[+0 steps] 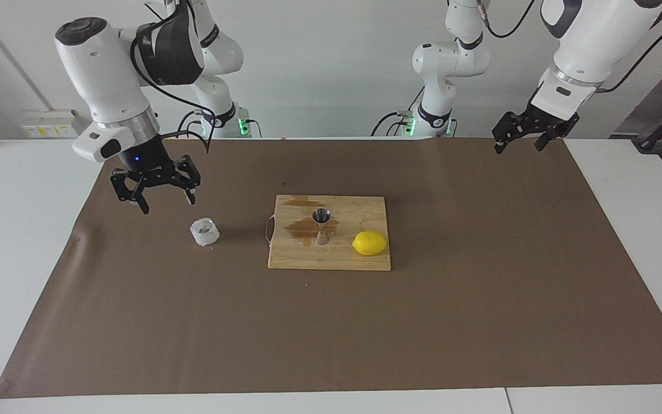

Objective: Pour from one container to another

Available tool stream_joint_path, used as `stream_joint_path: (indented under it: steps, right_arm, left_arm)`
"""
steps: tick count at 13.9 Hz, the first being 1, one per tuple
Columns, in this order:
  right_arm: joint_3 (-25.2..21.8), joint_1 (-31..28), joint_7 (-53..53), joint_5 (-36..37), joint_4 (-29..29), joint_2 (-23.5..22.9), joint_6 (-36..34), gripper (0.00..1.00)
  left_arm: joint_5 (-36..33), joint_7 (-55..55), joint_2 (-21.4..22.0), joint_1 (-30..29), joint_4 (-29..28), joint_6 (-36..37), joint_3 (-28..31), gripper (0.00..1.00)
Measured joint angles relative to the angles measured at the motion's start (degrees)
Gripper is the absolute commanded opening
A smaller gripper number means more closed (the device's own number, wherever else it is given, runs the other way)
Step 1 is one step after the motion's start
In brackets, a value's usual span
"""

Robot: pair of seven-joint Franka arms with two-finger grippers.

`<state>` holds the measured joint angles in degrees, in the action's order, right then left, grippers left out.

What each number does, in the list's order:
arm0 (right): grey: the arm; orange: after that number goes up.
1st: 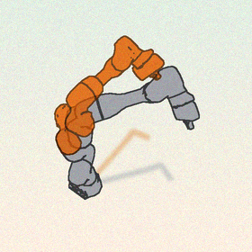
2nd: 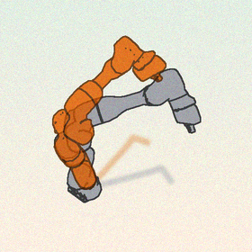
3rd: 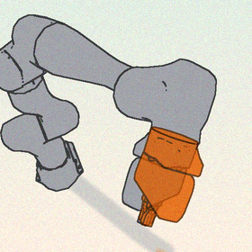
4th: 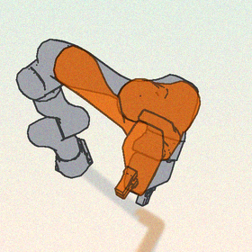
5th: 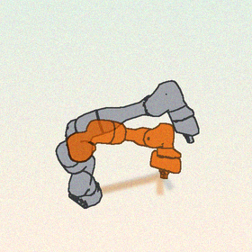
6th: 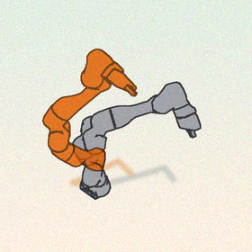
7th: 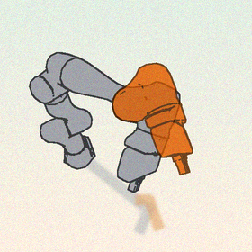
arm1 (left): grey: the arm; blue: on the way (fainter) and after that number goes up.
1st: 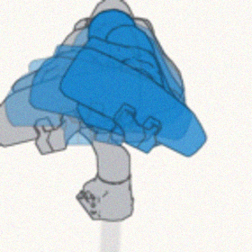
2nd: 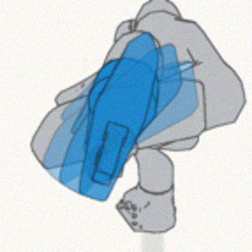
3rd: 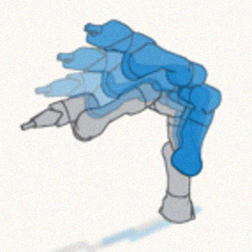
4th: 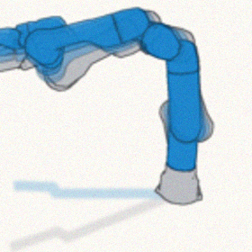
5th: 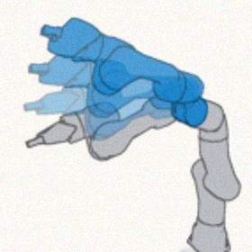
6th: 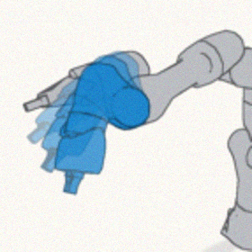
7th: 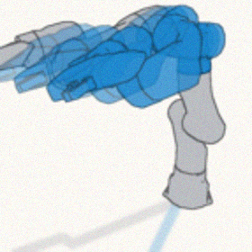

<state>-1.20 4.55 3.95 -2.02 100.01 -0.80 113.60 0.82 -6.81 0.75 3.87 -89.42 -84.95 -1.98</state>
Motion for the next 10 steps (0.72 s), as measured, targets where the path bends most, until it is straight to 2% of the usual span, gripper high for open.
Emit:
stream_joint_path:
  steps: [3,7,10]
  right_arm:
    - [-0.2,-0.1,-10.3,2.4,-2.9,0.5,-6.6,1.0]
    - [-0.6,-0.5,-18.6,2.6,-4.3,1.4,-13.2,1.0]
    - [-0.5,-0.5,-20.3,2.6,-4.3,2.1,-16.3,1.0]
  left_arm:
    - [0.0,0.0,0.0,0.0,0.0,0.0,0.0,1.0]
    - [0.0,0.0,0.0,0.0,0.0,0.0,0.0,1.0]
    - [0.0,0.0,0.0,0.0,0.0,0.0,0.0,1.0]
